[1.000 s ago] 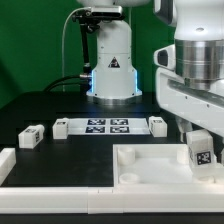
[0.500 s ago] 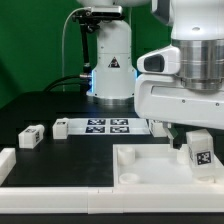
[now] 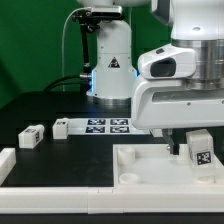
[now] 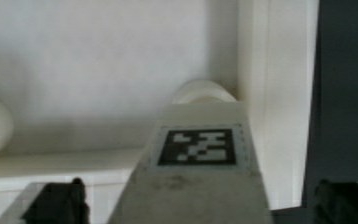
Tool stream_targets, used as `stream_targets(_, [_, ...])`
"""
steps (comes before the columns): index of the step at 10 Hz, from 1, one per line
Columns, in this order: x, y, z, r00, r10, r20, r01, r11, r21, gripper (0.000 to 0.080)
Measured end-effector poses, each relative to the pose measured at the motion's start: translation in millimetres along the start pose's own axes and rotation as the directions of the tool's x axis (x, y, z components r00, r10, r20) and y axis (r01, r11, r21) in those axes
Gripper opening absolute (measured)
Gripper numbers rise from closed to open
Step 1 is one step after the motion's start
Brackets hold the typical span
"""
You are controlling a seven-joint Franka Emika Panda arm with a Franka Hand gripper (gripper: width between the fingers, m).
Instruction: Assemble one leg
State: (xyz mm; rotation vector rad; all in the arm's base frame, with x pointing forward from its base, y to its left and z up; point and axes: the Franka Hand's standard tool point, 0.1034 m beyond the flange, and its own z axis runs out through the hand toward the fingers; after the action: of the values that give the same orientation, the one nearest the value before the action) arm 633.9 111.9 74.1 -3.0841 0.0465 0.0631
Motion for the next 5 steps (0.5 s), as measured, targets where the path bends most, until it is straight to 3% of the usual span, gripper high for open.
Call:
stream_targets(1, [0.0, 0.0, 0.1, 1.0, 0.008, 0.0, -0.008, 1.0, 0.0, 0.0527])
stream_targets(2, [0.0, 0.0, 0.1, 1.0, 0.007, 0.0, -0.007, 1.0, 0.0, 0.0527])
stream_targets(3, [-0.1, 0.1, 0.2, 1.0, 0.007, 0.0, -0.007, 1.0, 0.0, 0.0375])
stream_targets(4, [-0.1, 0.0, 0.2, 1.0, 0.01, 0.0, -0.01, 1.0, 0.0, 0.0291])
stream_targets(5, [-0.1, 0.0, 0.3, 0.999, 0.054, 0.0, -0.054, 0.999, 0.0, 0.0291])
